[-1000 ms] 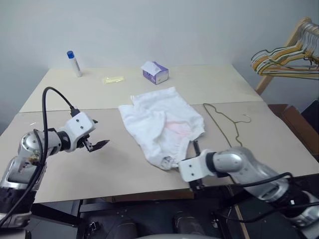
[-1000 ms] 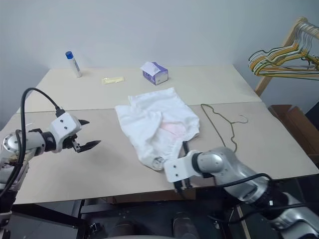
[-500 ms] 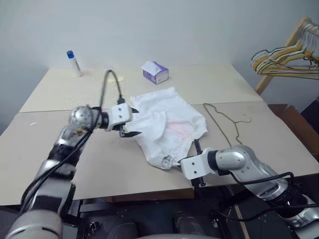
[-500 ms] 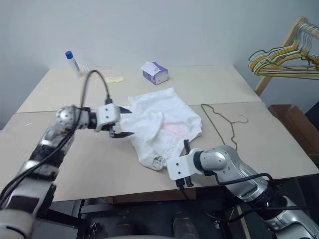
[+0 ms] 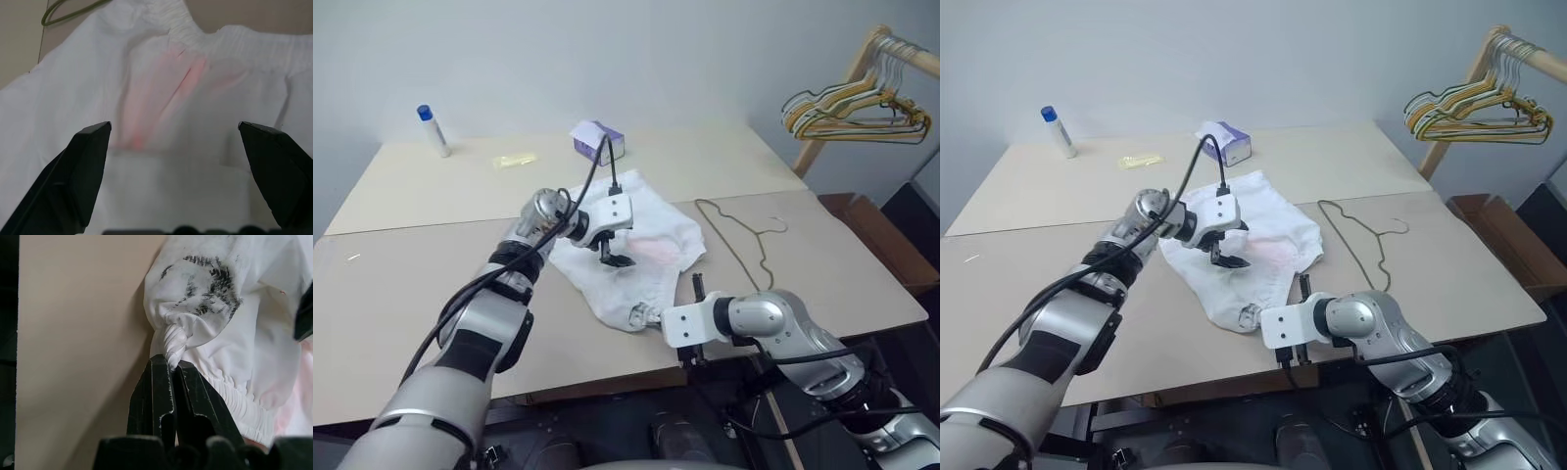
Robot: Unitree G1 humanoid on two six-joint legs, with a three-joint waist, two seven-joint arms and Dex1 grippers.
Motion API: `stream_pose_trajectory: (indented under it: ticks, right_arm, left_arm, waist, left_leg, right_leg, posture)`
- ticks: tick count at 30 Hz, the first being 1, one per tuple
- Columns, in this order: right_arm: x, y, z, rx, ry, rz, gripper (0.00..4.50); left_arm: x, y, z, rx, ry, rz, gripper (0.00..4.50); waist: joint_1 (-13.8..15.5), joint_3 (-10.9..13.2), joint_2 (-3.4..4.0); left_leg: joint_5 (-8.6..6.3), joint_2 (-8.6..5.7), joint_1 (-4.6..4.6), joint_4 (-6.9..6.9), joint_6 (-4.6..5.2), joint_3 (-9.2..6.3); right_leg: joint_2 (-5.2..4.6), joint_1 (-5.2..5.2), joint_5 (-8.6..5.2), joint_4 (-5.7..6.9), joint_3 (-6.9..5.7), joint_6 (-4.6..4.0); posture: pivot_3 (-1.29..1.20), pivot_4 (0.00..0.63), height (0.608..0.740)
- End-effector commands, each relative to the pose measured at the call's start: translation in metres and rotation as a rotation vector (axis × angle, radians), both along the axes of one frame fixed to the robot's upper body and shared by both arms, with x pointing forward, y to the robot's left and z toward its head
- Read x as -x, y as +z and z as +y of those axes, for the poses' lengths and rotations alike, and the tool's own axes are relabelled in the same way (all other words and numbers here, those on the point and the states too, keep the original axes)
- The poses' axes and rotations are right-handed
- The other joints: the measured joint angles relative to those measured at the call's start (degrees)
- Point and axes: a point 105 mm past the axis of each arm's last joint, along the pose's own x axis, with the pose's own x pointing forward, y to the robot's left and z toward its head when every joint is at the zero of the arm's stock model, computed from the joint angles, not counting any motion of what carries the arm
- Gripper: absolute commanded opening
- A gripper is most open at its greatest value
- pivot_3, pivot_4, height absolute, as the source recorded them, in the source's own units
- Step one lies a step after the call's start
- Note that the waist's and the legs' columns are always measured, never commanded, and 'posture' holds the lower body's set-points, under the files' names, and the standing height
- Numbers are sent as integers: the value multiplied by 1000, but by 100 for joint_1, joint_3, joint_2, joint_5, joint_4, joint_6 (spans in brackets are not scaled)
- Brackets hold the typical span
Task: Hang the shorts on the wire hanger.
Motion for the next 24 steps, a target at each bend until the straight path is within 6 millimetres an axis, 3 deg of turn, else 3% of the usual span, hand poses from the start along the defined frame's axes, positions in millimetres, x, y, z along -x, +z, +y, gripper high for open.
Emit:
stream_pose_trajectory:
  ticks: [1, 6, 15, 24]
  right_arm:
    - [-2, 12, 3, -18, -4, -60, 24]
    - [-2, 11, 4, -19, -6, -58, 24]
    - [-6, 11, 6, -18, -6, -65, 24]
    - [-8, 9, 9, -27, -10, -61, 24]
  left_arm:
    - [-8, 7, 1, -41, 48, -66, 4500]
    - [-12, 9, 15, -62, 156, -89, 4500]
    - [-2, 9, 62, -120, 271, -88, 4500]
    - [2, 11, 71, -31, 361, -10, 4500]
  waist:
    - [-48, 0, 0]
    - [-124, 0, 0]
    - [-126, 0, 1]
    - [13, 0, 1]
  left_leg:
    - [0, 0, 0, 0, 0, 0]
    - [0, 0, 0, 0, 0, -4]
    - [0, 0, 1, 0, 0, -7]
    - [0, -1, 1, 0, 0, -9]
  right_leg:
    - [0, -1, 0, 0, 1, 0]
    - [0, -2, 0, 7, 1, 1]
    - [-1, -6, -1, 16, 3, 3]
    - [-1, -7, -1, 16, 1, 3]
  posture:
    - [-156, 0, 740]
    - [-144, 0, 740]
    - [-114, 0, 740]
    - [-104, 0, 740]
